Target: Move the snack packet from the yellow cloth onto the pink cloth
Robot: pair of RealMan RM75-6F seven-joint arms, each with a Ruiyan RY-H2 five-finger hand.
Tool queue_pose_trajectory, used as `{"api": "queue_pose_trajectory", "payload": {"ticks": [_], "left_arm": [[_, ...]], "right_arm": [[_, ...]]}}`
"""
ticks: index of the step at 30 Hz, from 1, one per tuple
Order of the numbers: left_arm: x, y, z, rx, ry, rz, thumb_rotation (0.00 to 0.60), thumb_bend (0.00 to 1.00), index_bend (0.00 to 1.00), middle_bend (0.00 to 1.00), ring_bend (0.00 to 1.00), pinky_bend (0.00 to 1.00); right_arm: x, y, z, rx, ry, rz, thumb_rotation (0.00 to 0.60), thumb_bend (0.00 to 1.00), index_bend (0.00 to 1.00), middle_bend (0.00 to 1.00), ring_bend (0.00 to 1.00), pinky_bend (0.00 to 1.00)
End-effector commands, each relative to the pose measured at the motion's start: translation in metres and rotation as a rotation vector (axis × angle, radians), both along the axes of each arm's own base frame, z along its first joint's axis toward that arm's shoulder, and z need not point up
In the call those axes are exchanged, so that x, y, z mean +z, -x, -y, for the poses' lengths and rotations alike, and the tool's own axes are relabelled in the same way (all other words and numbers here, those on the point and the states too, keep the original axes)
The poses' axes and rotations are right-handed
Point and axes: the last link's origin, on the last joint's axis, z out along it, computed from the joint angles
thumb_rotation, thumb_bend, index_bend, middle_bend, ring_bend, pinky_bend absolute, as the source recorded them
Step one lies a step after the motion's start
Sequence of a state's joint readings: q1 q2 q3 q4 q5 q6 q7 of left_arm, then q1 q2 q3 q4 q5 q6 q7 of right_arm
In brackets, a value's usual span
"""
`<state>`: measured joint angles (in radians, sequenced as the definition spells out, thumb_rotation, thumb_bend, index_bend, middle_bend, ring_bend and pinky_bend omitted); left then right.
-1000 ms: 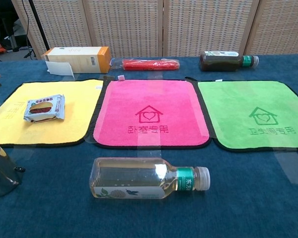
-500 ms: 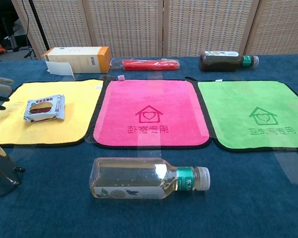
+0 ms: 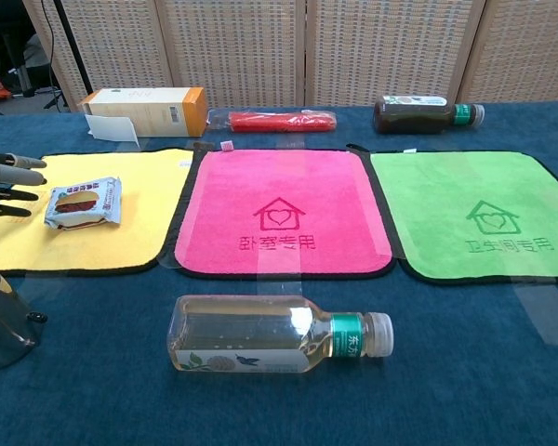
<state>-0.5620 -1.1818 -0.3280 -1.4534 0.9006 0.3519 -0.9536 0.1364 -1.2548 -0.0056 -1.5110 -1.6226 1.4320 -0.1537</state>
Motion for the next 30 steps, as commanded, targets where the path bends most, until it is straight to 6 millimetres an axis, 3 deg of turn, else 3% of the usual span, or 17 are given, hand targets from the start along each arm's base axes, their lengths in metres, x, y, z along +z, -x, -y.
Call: {"api": "queue_pose_trajectory", "payload": {"ticks": [1,30], "left_arm": [[-0.006,-0.003,0.002,-0.009,0.010,0.006,0.600,0.27,0.00,0.00,0.00,0.00],[-0.040,-0.034,-0.003,-0.114,-0.011,0.023,0.600,0.27,0.00,0.00,0.00,0.00]], "right_arm": [[0.001,0.000,0.000,0.001,0.002,0.001,0.600,0.57,0.00,0.00,0.00,0.00],[-0.001,-0.003,-0.002,0.011,-0.002,0.000,0.600,0.57,0.00,0.00,0.00,0.00]]}}
